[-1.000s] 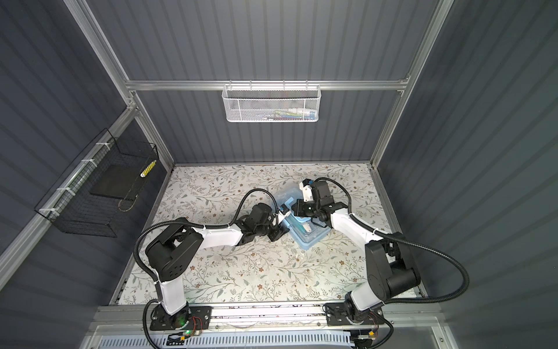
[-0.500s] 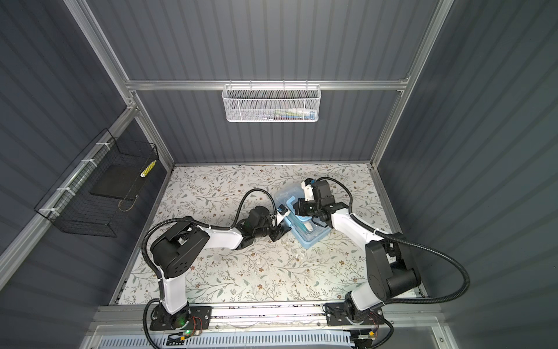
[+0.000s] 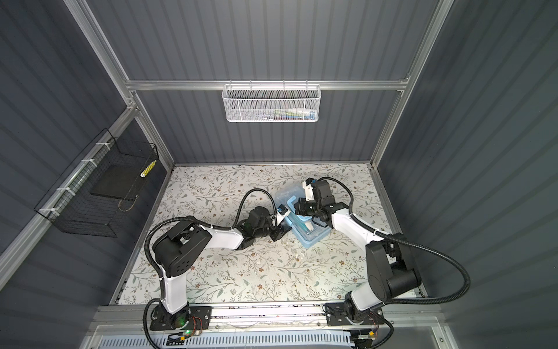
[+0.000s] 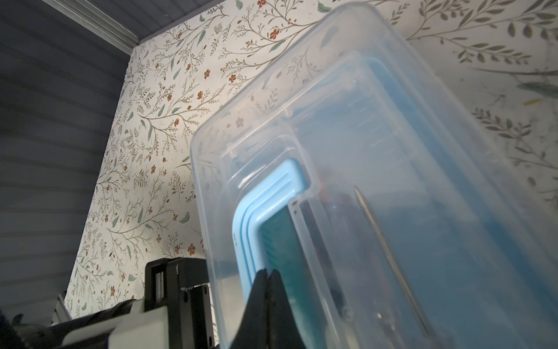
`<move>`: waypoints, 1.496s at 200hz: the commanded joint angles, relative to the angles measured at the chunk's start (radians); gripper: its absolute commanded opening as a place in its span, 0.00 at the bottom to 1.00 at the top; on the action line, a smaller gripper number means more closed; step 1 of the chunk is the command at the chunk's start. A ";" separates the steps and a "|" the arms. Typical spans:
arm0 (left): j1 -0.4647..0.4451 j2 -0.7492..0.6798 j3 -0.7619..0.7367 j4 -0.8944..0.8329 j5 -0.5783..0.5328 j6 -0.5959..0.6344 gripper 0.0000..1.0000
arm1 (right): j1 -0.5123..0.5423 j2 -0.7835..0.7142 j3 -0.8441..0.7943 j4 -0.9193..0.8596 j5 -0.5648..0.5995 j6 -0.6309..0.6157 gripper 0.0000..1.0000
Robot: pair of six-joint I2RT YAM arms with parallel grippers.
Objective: Pack the tool kit
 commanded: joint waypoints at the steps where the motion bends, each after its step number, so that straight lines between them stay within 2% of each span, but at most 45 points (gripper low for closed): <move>1: 0.000 -0.001 0.028 0.131 0.006 -0.047 0.55 | 0.051 0.051 -0.081 -0.313 -0.078 0.005 0.02; 47: 0.001 -0.066 -0.004 0.072 -0.027 -0.029 0.75 | 0.051 0.051 -0.081 -0.304 -0.072 0.017 0.03; 92: 0.000 -0.135 -0.048 0.013 -0.064 -0.024 0.86 | 0.049 0.050 -0.078 -0.304 -0.051 0.028 0.05; 132: 0.000 -0.176 -0.099 -0.030 -0.100 -0.018 0.87 | 0.050 0.051 -0.071 -0.302 -0.047 0.026 0.06; 175: 0.000 -0.188 -0.111 -0.068 -0.148 -0.025 0.77 | 0.050 0.056 -0.074 -0.296 -0.051 0.026 0.07; 197: 0.001 -0.199 -0.111 -0.078 -0.159 -0.029 0.78 | 0.048 0.055 -0.074 -0.292 -0.053 0.029 0.07; 219: 0.000 -0.234 -0.138 -0.066 -0.178 -0.039 0.84 | 0.049 0.053 -0.074 -0.290 -0.052 0.031 0.07; 236: 0.000 -0.275 -0.167 -0.054 -0.195 -0.049 0.87 | 0.048 0.048 -0.072 -0.287 -0.051 0.034 0.12; 262: 0.000 -0.334 -0.204 -0.057 -0.246 -0.066 1.00 | 0.049 0.036 -0.055 -0.288 -0.056 0.031 0.18; 299: 0.000 -0.405 -0.217 -0.124 -0.336 -0.087 1.00 | 0.049 0.009 -0.022 -0.290 -0.046 0.041 0.33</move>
